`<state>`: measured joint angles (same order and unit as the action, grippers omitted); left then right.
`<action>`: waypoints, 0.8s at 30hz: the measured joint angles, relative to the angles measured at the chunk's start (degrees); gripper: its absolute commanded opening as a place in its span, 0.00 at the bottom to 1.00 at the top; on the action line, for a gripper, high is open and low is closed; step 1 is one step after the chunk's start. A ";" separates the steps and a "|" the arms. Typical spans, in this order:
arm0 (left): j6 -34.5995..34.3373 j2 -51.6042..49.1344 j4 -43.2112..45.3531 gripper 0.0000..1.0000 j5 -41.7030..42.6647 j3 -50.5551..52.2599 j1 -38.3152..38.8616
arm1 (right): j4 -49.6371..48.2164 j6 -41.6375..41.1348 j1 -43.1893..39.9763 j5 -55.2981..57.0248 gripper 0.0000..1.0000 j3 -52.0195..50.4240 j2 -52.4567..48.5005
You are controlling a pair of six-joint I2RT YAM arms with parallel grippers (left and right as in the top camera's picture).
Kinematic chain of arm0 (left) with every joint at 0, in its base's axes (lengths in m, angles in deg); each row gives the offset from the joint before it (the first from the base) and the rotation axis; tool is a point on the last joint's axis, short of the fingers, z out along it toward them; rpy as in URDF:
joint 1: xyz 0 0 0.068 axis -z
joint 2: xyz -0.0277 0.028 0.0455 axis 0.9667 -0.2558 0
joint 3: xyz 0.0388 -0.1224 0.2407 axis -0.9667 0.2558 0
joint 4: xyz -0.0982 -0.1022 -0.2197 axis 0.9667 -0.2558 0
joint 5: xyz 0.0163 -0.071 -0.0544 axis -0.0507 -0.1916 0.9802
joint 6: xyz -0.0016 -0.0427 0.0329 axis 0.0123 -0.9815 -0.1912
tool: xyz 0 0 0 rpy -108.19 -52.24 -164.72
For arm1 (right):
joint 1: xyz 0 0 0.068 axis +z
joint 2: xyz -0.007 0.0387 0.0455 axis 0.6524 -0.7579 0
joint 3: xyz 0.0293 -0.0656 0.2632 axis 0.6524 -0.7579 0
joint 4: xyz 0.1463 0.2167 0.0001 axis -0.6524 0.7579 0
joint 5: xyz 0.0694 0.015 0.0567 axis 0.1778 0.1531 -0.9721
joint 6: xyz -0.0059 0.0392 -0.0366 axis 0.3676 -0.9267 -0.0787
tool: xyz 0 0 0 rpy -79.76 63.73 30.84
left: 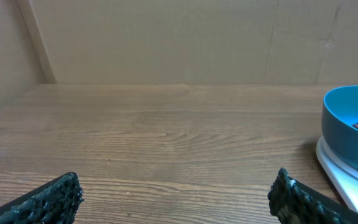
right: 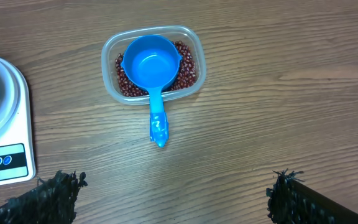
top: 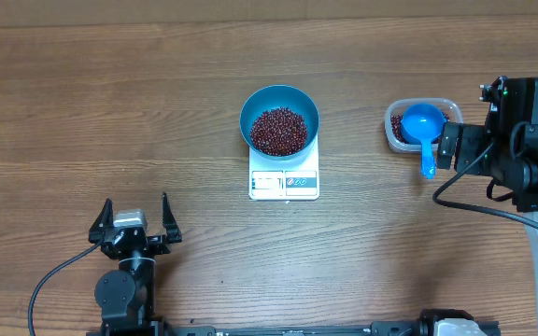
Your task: Scoop item into bowl and weigh 150g on scale
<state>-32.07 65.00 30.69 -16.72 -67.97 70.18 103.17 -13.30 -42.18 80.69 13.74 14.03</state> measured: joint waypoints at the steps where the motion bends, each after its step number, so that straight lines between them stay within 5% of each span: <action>1: 0.00 0.00 0.00 1.00 0.00 0.00 0.00 | 0.02 -0.02 0.00 0.00 1.00 0.00 0.00; 24: -1.70 0.00 0.20 1.00 -0.02 0.00 -0.02 | 0.00 -0.02 0.00 0.00 1.00 0.00 0.00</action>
<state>-33.78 65.00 30.89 -16.74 -67.97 70.16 103.17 -13.32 -42.18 80.69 13.74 14.03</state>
